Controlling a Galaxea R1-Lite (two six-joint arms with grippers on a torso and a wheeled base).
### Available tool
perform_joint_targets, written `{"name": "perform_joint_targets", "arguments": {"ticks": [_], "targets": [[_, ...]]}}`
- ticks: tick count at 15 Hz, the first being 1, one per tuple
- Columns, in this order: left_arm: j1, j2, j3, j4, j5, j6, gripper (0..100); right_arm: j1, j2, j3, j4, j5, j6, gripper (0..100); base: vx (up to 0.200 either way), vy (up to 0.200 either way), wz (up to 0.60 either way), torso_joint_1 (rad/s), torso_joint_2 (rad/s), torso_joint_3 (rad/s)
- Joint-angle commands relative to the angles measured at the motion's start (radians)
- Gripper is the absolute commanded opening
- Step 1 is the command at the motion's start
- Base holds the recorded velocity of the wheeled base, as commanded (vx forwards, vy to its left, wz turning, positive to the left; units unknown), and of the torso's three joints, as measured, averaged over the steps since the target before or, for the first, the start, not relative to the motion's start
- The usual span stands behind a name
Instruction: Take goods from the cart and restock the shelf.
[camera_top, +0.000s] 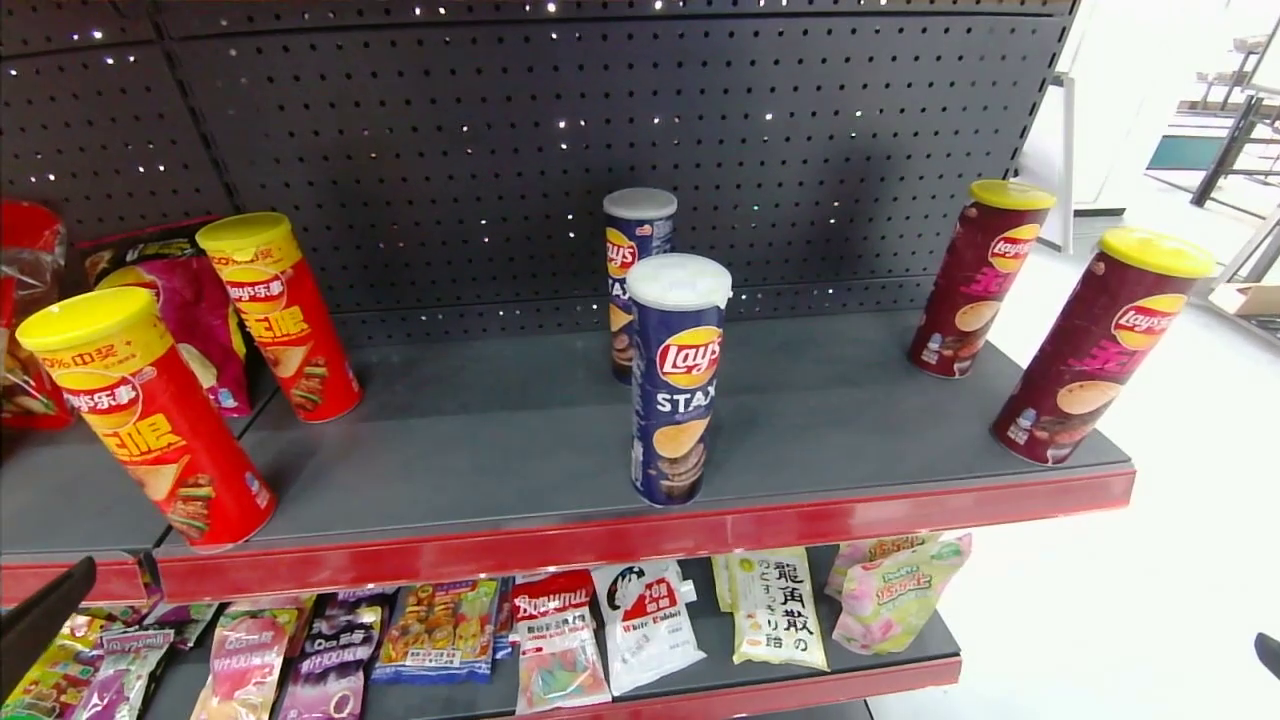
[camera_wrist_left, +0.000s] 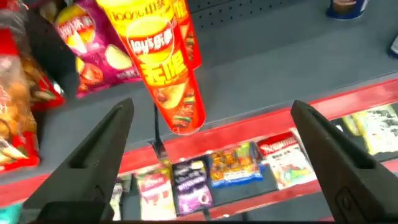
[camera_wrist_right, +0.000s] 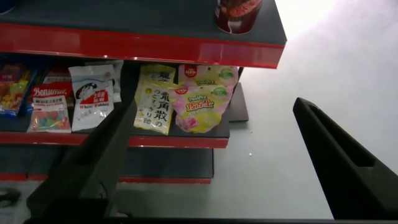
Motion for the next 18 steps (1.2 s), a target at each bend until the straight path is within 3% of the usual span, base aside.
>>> {"name": "perform_joint_targets", "arguments": {"ticks": [1, 5, 8, 11, 14, 16, 18], "targets": [[0.000, 0.006, 0.000, 0.000, 0.003, 0.002, 100, 0.002, -0.014, 0.010, 0.001, 0.002, -0.009, 100, 0.000, 0.000, 0.00, 0.000, 0.00, 0.000], [0.000, -0.001, 0.001, 0.002, 0.006, 0.002, 100, 0.005, -0.018, 0.014, -0.001, 0.008, -0.032, 100, 0.000, 0.000, 0.00, 0.000, 0.00, 0.000], [0.000, -0.003, 0.001, 0.002, 0.006, 0.002, 100, 0.005, -0.020, 0.017, 0.001, 0.008, -0.038, 100, 0.200, 0.000, 0.00, -0.004, 0.00, 0.002], [0.000, -0.031, 0.003, 0.003, 0.003, 0.007, 100, 0.006, -0.022, 0.025, -0.004, 0.015, -0.054, 100, 0.000, 0.000, 0.00, 0.000, 0.00, 0.000], [-0.002, -0.106, 0.050, 0.017, -0.003, 0.008, 100, 0.008, -0.005, 0.008, -0.007, 0.122, -0.087, 100, 0.000, 0.000, 0.00, 0.000, 0.00, 0.000], [-0.008, -0.239, 0.059, 0.152, -0.031, 0.007, 100, 0.008, 0.077, -0.045, -0.009, 0.288, -0.143, 100, 0.000, 0.000, 0.00, 0.000, 0.00, 0.000], [-0.009, -0.379, 0.067, 0.309, -0.127, -0.007, 100, 0.035, 0.206, -0.096, -0.045, 0.297, -0.181, 100, 0.000, 0.000, 0.00, 0.000, 0.00, 0.000]]}}
